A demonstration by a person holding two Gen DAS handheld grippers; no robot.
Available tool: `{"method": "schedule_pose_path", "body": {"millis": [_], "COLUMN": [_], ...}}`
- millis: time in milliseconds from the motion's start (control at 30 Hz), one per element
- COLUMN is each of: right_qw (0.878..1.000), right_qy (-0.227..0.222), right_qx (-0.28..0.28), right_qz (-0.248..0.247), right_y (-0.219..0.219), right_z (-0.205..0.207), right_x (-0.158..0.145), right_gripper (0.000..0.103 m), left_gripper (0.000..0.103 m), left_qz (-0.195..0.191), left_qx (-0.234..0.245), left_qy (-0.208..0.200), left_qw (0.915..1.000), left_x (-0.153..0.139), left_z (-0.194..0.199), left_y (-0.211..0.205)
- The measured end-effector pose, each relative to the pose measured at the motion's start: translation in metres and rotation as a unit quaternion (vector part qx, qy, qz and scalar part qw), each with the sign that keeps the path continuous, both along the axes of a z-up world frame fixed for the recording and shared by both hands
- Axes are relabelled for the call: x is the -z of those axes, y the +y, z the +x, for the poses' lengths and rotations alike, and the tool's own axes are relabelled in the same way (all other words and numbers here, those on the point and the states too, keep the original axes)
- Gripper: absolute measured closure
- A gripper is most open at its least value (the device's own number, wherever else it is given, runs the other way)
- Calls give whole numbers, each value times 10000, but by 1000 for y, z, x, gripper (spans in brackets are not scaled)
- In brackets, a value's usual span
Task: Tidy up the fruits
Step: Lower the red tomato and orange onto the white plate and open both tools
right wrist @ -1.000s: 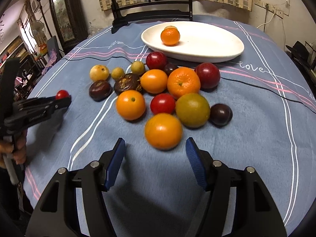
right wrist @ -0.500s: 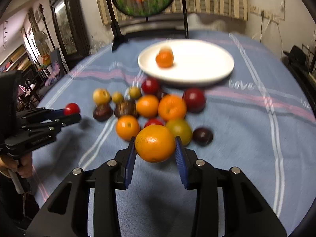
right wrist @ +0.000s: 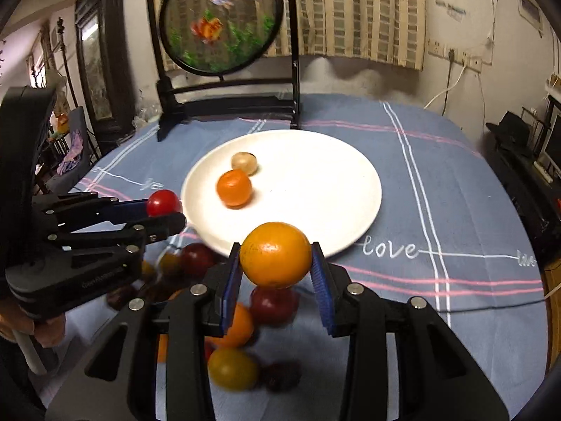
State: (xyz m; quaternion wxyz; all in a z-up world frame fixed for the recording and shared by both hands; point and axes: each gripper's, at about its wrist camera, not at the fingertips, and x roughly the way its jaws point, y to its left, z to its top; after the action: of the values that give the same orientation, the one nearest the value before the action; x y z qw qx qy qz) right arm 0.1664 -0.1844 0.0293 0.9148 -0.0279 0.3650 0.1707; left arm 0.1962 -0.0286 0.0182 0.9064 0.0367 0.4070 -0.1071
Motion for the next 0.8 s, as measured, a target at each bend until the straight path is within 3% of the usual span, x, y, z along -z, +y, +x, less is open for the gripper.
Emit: {"method": "schedule_pose_path", "body": {"millis": [300,333,367,400,467,600,800], "right_qw": [9991,9989,9987,9988,9993,9997,9995], "right_qy": [346,389,418,380,177,145,161], "right_qx": [37,62,83,124,185,159,259], "right_qz": [-228,-267,-274,-274,-276,-151,75], "right_y": [4,4,3,2,-3,-7,-19], "right_z": [44,47,49,47,43,36,17], "right_x": [24,27,30,30,27,20,8], "right_gripper": [64,63,51,43,43,43,43], "left_gripper": [71,68,58,56,45,41,24], "left_qz": [78,92,91,99,73,-17,75], "left_qx": [-4,-10,-23,-61,-97,-135,-207], "left_qy": [334,387,407,368,303,275,-56], "left_qw": [9994,9992,9991,9993,9995,9995,9997], "left_x": [29,32,34,34,32,25,6], "left_z": [48,51,52,52,51,41,12], "left_y": [-15,-16,-16,-16,-14,-7,5]}}
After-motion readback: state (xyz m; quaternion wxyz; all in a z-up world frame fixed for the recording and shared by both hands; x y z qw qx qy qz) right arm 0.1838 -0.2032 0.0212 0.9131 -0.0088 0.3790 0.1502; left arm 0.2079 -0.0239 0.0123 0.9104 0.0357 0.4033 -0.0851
